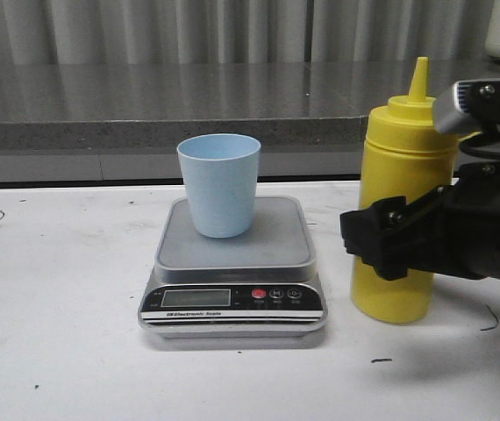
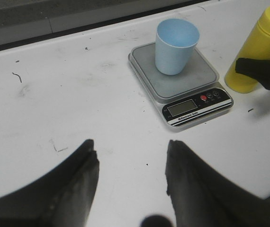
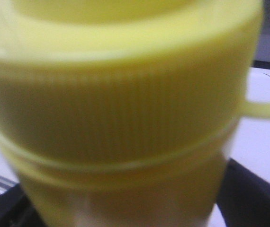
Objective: Pour seasoning into cup on scale with both arms
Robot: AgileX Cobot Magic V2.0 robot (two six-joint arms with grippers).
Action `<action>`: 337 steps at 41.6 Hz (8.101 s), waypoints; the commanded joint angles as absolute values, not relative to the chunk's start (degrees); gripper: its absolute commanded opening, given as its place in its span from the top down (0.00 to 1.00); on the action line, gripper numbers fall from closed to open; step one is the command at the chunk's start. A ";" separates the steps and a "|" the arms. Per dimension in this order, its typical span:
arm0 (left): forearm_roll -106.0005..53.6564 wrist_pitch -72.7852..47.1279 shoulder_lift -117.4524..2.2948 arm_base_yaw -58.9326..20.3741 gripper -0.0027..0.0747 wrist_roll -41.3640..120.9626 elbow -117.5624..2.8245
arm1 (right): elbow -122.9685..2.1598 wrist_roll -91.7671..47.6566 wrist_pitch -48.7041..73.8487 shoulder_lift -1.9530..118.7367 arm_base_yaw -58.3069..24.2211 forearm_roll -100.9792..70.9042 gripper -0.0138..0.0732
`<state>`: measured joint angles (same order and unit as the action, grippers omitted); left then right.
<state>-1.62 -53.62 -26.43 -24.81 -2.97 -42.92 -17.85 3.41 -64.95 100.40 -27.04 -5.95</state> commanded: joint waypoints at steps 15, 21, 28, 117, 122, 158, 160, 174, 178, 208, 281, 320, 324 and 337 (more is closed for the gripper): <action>-1.81 -49.76 -26.71 -24.66 0.53 -3.46 -44.44 | -19.20 3.53 -72.69 98.12 -27.16 -4.32 0.50; -1.81 -49.76 -26.71 -24.66 0.53 -3.46 -44.44 | -19.20 3.53 -67.01 92.36 -27.16 -4.32 0.50; -1.81 -49.76 -26.71 -24.66 0.53 -3.46 -44.44 | -20.89 2.93 -51.19 81.54 -27.05 -4.32 0.50; -1.81 -49.76 -26.71 -24.66 0.53 -3.46 -44.44 | -81.26 -18.26 56.13 99.87 -40.75 66.76 0.50; -1.81 -49.76 -26.71 -24.66 0.53 -3.46 -44.44 | -81.26 -18.26 56.56 99.87 -41.03 70.31 0.50; -1.81 -49.76 -26.71 -24.66 0.53 -3.46 -44.44 | -81.26 -1.11 61.10 97.43 -38.00 56.04 0.50; -1.81 -49.76 -26.71 -24.66 0.53 -3.46 -44.44 | -81.26 0.64 60.11 95.91 -36.59 50.75 0.50; -1.81 -49.76 -26.71 -24.66 0.53 -3.46 -44.44 | -71.69 1.60 43.94 78.58 -24.84 23.05 0.50; -1.81 -49.76 -26.71 -24.66 0.53 -3.46 -44.44 | -64.05 4.50 33.05 73.31 -22.98 21.92 0.50; -1.81 -49.76 -26.71 -24.66 0.53 -3.46 -44.44 | -34.32 13.36 -31.31 80.27 -13.85 16.87 0.51; -1.81 -49.76 -26.71 -24.66 0.53 -3.46 -44.44 | -28.98 3.17 -58.46 100.82 -12.11 7.48 0.13; -1.81 -49.76 -26.71 -24.66 0.53 -3.46 -44.44 | -48.43 2.85 51.48 45.13 -19.15 0.00 0.13; -1.81 -49.76 -26.71 -24.66 0.53 -3.46 -44.44 | -48.43 1.48 52.90 39.77 -19.15 -1.08 0.13; -1.81 -49.76 -26.71 -24.66 0.53 -3.46 -44.44 | -48.43 0.00 58.16 28.80 -19.15 -2.13 0.13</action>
<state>-1.62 -53.62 -26.35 -24.81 -2.97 -42.92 -46.55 0.82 60.39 30.56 -19.03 -1.73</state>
